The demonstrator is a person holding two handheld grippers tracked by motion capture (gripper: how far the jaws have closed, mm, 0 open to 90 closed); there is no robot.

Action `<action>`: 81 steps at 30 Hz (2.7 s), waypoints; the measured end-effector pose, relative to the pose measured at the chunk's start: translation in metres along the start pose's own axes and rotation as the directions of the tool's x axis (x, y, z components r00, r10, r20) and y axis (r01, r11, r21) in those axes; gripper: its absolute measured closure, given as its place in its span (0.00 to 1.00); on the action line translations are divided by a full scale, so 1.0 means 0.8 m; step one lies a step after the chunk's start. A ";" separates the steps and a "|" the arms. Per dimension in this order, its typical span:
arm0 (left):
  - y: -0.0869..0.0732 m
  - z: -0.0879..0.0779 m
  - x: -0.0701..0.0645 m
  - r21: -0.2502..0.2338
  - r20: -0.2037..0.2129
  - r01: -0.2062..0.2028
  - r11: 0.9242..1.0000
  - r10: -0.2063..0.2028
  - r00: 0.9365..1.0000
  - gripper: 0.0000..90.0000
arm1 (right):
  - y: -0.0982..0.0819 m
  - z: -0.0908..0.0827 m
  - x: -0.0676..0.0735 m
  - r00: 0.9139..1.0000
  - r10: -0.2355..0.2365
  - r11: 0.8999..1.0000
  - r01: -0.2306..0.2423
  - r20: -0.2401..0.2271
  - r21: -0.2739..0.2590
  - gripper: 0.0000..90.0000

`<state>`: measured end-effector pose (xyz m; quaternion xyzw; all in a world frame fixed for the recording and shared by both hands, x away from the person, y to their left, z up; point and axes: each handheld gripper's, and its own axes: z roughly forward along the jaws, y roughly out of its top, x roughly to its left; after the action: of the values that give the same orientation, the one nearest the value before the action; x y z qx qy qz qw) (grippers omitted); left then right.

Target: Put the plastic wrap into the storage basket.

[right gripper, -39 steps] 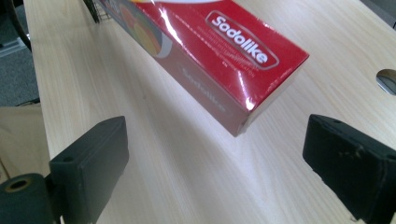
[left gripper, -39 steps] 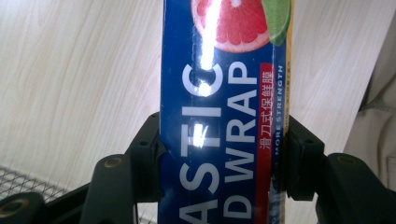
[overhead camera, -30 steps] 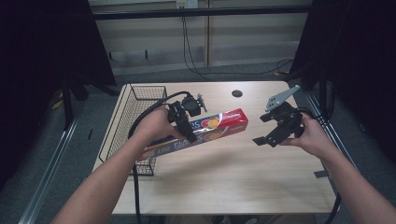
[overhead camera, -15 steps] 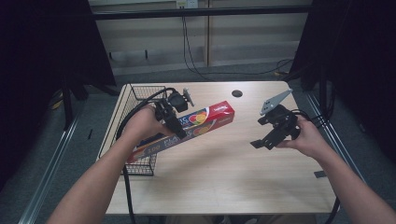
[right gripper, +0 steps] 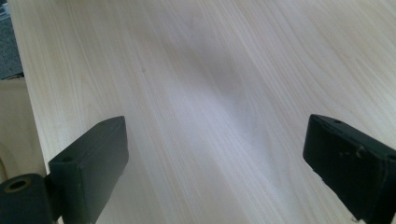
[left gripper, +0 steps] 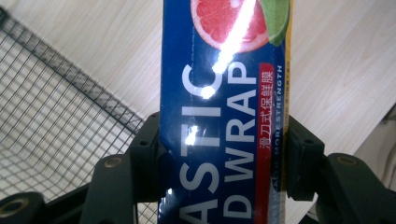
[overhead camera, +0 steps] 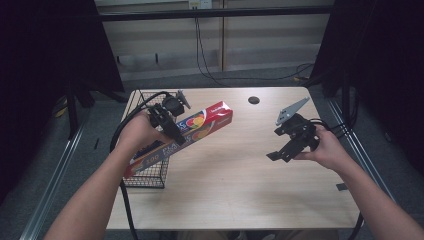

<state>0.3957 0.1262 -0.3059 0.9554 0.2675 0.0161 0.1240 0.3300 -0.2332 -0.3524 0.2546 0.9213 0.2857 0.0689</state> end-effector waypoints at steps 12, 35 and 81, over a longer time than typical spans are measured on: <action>-0.013 -0.005 0.016 -0.003 -0.015 0.107 0.994 -0.108 0.994 0.49 | 0.003 0.007 0.005 1.000 0.003 1.000 -0.003 -0.006 0.013 0.08; -0.032 -0.007 0.040 -0.032 -0.064 0.301 0.953 -0.302 0.951 0.49 | -0.010 0.006 0.004 1.000 0.023 1.000 -0.023 0.002 0.009 0.09; -0.076 0.002 0.077 -0.120 -0.131 0.563 0.818 -0.575 0.807 0.49 | -0.019 0.004 0.006 1.000 0.007 1.000 -0.007 0.015 0.014 0.09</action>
<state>0.4181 0.2078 -0.3244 0.8215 0.5496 0.0656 0.1371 0.3197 -0.2402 -0.3634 0.2606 0.9218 0.2775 0.0732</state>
